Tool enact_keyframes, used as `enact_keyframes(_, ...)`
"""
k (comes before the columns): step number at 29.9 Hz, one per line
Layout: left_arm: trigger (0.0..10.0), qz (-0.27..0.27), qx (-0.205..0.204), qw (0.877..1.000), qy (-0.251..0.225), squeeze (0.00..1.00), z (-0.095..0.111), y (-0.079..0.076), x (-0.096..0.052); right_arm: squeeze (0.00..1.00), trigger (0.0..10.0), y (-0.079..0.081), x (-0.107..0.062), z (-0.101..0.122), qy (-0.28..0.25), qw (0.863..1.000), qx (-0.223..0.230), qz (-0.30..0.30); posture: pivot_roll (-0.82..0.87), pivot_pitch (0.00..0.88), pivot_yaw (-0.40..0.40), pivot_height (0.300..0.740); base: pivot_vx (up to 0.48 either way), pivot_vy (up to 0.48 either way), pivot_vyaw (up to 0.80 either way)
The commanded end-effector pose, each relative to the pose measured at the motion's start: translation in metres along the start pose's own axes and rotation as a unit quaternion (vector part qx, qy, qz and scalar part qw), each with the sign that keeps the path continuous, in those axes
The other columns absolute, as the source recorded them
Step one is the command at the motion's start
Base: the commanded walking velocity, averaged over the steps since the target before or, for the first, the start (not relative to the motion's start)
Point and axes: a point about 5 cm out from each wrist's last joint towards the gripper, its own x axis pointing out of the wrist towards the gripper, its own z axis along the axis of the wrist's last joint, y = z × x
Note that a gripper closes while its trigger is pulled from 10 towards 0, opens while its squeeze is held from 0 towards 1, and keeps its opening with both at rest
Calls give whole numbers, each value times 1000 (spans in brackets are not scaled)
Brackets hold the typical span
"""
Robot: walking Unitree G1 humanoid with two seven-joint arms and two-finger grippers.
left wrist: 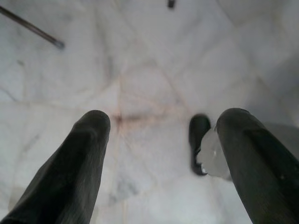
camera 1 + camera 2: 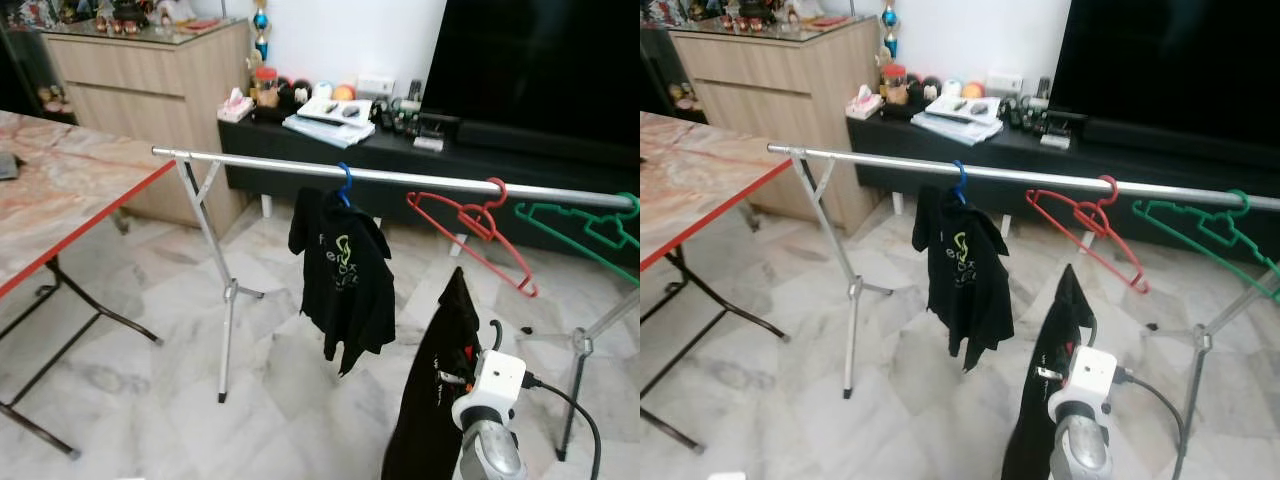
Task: Hang hanger
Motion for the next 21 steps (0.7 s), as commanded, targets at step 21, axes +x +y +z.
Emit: enact_keyframes(21,10000,2,6,1000,-9,0,7,0,2,0,10000,2,7,10,-8,1000,-6,-5,118,13,-42,740,-268,0,0)
